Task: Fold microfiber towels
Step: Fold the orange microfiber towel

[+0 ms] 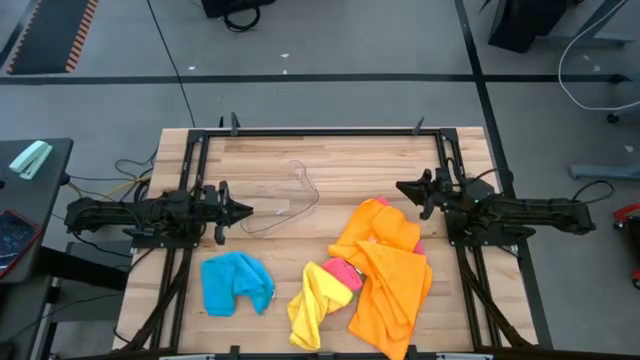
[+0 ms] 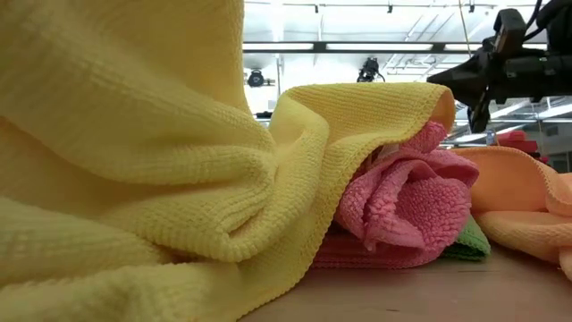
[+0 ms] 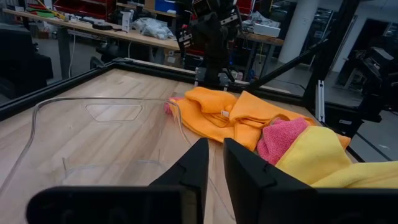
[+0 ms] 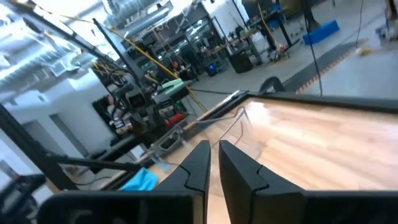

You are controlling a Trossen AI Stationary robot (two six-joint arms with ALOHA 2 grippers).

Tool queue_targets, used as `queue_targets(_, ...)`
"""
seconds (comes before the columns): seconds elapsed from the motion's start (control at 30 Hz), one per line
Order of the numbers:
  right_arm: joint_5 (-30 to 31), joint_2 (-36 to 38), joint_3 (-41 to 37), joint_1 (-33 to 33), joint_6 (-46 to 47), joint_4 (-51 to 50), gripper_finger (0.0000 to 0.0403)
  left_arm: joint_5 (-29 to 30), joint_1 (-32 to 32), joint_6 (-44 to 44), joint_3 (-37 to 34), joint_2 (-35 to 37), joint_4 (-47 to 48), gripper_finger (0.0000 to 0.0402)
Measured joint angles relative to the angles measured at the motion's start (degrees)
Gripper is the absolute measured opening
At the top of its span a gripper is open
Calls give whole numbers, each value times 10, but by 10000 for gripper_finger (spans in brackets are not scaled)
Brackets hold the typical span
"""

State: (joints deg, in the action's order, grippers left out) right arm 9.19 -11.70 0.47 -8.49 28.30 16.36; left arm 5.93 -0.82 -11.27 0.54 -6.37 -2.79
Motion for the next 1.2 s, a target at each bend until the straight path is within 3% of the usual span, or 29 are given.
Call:
queue_targets(0.17, -5, 0, 0, 0, -41, 7, 42, 0, 0, 0, 0, 0, 0, 54)
queue_targets(0.4, -86, -8, 0, 0, -44, 16, 42, 0, 0, 0, 0, 0, 0, 54)
queue_targets(0.77, -131, -102, 0, 6, -16, 34, 42, 0, 0, 0, 0, 0, 0, 53)
queue_targets(0.9, -121, -151, 0, 32, 5, 54, 42, 0, 0, 0, 0, 0, 0, 52)
queue_targets(1.2, -14, -272, 67, 73, -7, 3, 42, 0, 0, 0, 0, 0, 0, 58)
